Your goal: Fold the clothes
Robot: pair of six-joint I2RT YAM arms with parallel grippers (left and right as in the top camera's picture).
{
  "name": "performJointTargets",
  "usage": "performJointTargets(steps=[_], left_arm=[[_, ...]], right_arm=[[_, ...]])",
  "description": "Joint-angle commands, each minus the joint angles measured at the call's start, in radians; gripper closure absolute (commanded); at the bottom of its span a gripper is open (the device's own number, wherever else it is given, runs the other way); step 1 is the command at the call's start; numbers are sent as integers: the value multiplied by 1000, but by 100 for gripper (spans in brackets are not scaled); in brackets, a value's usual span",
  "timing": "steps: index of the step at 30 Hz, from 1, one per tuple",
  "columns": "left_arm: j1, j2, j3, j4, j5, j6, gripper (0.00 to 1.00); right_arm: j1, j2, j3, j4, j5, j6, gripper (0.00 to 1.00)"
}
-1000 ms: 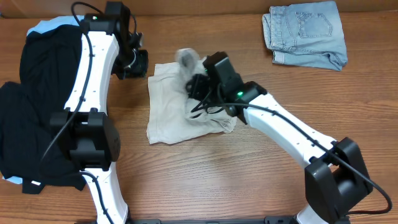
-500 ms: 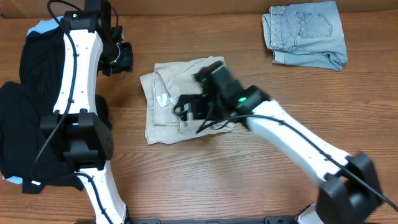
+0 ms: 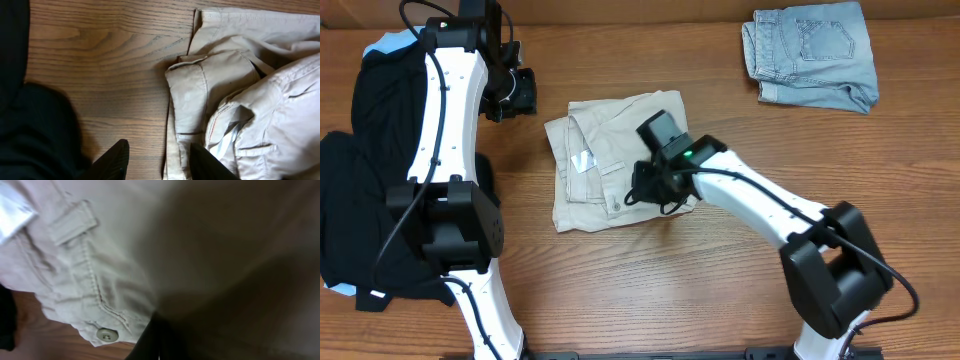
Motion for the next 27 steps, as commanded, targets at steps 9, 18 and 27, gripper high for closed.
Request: performJointTargets(steps=[9, 18, 27], left_arm=[[-10, -4, 19, -3, -10, -9, 57], [-10, -4, 19, -11, -9, -9, 57], [-10, -4, 19, -26, -7, -9, 55]], right_arm=[[-89, 31, -5, -166, 195, -103, 85], [-270, 31, -5, -6, 233, -299, 64], [-456, -33, 116, -81, -100, -370, 27]])
